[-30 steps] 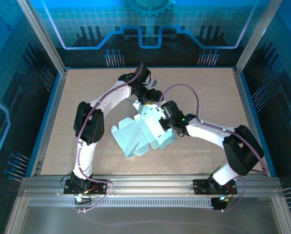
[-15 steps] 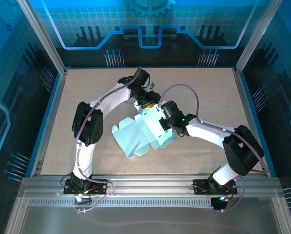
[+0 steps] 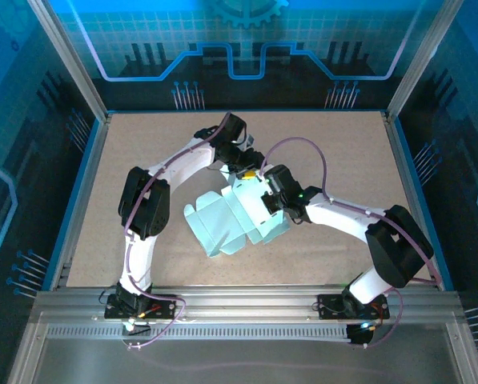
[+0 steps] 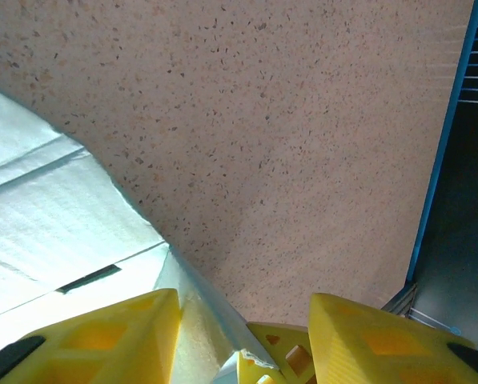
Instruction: Fold the paper box
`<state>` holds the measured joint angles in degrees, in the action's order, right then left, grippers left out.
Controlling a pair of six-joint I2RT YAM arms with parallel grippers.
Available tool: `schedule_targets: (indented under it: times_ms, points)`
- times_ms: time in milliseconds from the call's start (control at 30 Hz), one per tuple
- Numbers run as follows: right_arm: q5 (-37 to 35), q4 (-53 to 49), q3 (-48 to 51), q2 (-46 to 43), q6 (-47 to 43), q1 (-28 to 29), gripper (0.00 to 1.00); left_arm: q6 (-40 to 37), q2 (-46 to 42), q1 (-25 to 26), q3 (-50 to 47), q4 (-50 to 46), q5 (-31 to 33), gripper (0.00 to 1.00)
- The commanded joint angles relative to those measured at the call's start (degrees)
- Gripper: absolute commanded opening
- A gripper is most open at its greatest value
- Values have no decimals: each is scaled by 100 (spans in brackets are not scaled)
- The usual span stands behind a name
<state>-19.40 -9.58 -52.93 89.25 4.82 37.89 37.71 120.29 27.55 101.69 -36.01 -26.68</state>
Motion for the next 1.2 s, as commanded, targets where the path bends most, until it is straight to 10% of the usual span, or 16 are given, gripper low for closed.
schedule_targets:
  times_ms: [0,533,800,1167]
  points:
    - [-47,97,-201,83,-120,109,0,425,-97,70,-79,109,-415,44]
    - [-135,37,-269,169,-162,150,0,430,-73,82,-107,146,-444,24]
    - [-165,27,-247,175,-130,148,0,479,-120,78,-144,206,-500,45]
    - [-202,1,-281,259,-64,144,0,465,-140,102,-220,264,-594,23]
